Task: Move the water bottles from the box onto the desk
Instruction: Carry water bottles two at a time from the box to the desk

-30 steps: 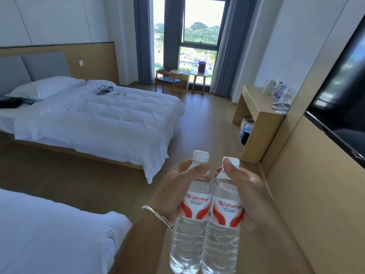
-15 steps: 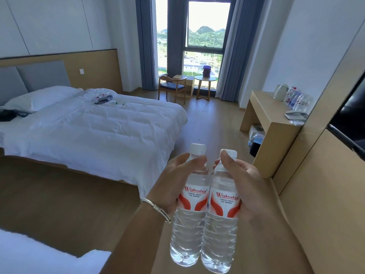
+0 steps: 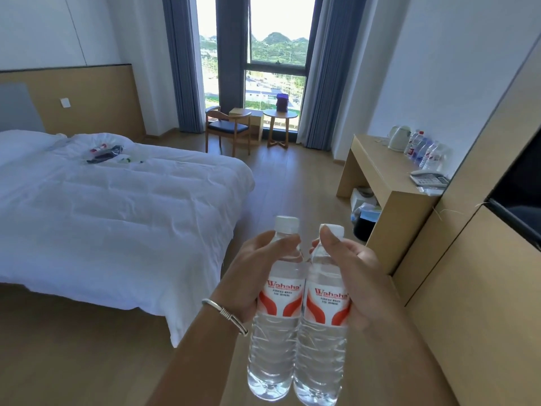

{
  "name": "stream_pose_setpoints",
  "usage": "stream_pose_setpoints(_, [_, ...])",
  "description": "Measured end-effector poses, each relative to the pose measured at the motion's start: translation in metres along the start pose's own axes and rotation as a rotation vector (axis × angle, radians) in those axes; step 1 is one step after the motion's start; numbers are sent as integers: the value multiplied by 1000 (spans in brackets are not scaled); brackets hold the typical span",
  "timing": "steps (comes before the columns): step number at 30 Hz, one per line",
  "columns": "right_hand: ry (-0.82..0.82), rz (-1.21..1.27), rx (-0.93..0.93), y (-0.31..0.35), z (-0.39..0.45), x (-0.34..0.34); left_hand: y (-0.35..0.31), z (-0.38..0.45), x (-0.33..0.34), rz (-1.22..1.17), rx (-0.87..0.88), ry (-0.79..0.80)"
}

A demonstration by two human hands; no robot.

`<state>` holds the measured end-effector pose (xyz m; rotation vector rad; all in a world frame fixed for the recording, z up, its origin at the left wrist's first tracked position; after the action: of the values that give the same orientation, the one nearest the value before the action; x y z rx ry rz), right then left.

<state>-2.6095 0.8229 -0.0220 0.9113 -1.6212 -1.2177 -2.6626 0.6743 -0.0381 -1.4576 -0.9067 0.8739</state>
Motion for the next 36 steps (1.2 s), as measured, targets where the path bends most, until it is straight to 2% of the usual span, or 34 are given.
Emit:
stream_pose_setpoints(8, [-51,11,-13,18,150,28,-20,149,-43,-34,3,75])
stream_pose_setpoints(14, [-44,18,-24,27,230,48,-29,228,-69,-30,-1,93])
stream_pose_setpoints(25, [11,10,-10,29,382,58,-29,368,-96,-25,-6,34])
stream_pose_setpoints(36, [85,61,-37,66,576,44,-54,559,-94,21,14,-21])
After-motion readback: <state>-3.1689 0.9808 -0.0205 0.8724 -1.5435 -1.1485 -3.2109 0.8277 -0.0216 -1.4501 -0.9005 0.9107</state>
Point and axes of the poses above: each hand's wrist, its own z-axis towards the middle knuckle, its own x-axis out of the palm, y = z × x, the point moved 2 cm from there along z, towards the middle knuckle, and after that the axes turned 15 degrees about z, right-handed, at the moved point
